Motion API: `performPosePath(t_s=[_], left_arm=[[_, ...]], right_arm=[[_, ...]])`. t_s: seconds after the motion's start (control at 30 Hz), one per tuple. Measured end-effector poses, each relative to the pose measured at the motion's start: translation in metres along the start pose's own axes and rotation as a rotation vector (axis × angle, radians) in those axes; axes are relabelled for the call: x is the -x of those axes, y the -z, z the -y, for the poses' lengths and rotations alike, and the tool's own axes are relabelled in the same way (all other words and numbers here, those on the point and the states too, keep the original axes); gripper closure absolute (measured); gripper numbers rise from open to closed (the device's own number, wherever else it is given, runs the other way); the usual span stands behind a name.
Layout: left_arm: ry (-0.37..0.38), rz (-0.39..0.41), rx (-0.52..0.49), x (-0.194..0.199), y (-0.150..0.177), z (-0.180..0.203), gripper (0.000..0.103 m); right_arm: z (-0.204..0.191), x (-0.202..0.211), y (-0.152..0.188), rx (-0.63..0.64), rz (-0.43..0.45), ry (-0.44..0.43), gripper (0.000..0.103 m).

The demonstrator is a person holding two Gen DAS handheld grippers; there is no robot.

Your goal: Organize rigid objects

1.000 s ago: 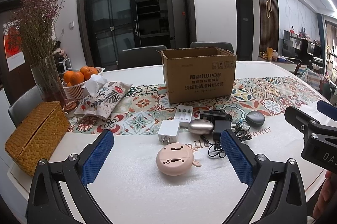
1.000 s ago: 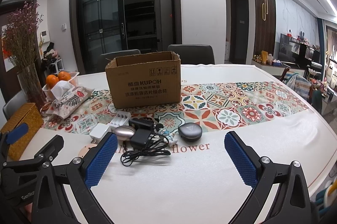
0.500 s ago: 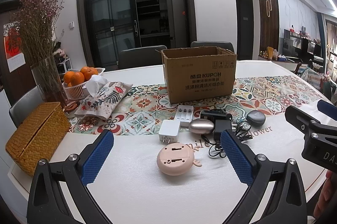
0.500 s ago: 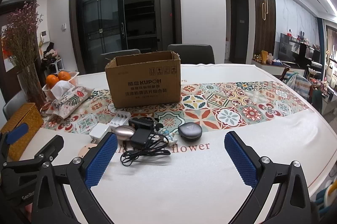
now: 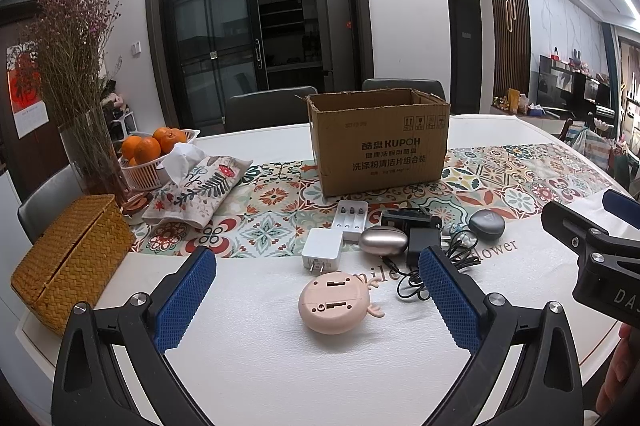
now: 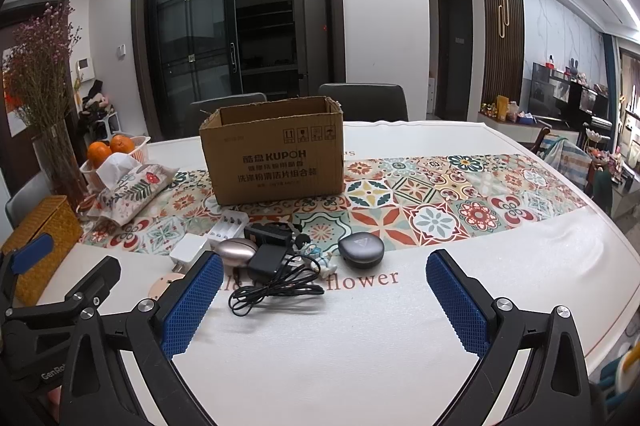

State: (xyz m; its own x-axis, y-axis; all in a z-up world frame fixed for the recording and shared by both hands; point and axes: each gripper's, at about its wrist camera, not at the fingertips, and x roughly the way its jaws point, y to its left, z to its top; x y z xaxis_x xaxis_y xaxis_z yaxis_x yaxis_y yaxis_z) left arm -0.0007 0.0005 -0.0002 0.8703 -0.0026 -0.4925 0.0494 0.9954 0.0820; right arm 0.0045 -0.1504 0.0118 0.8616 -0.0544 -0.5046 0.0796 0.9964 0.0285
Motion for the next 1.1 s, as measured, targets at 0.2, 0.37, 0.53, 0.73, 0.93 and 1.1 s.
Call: performPosePath(t_s=[0.2,0.37,0.53,0.73,0.93,1.1], left_arm=[[0.0,-0.001,0.0,0.0,0.0,0.0,0.0],[0.0,-0.001,0.0,0.0,0.0,0.0,0.0],[0.0,0.0,0.001,0.0,0.0,0.0,0.0],[0.003,-0.014,0.002,-0.003,0.001,-0.001,0.0],[0.045,-0.121,0.013,-0.026,0.007,-0.006,0.0],[0.079,-0.21,0.041,-0.05,0.016,-0.01,0.0]], right_arm=[[0.0,0.0,0.0,-0.002,-0.001,0.0,0.0],[0.0,0.0,0.0,-0.001,-0.002,-0.002,0.0],[0.0,-0.001,0.001,-0.002,-0.004,-0.001,0.0],[0.0,-0.001,0.001,-0.002,-0.007,-0.001,0.0],[-0.005,-0.015,0.002,0.014,-0.039,0.006,0.0],[-0.015,-0.036,-0.002,0.04,-0.083,-0.029,0.0]])
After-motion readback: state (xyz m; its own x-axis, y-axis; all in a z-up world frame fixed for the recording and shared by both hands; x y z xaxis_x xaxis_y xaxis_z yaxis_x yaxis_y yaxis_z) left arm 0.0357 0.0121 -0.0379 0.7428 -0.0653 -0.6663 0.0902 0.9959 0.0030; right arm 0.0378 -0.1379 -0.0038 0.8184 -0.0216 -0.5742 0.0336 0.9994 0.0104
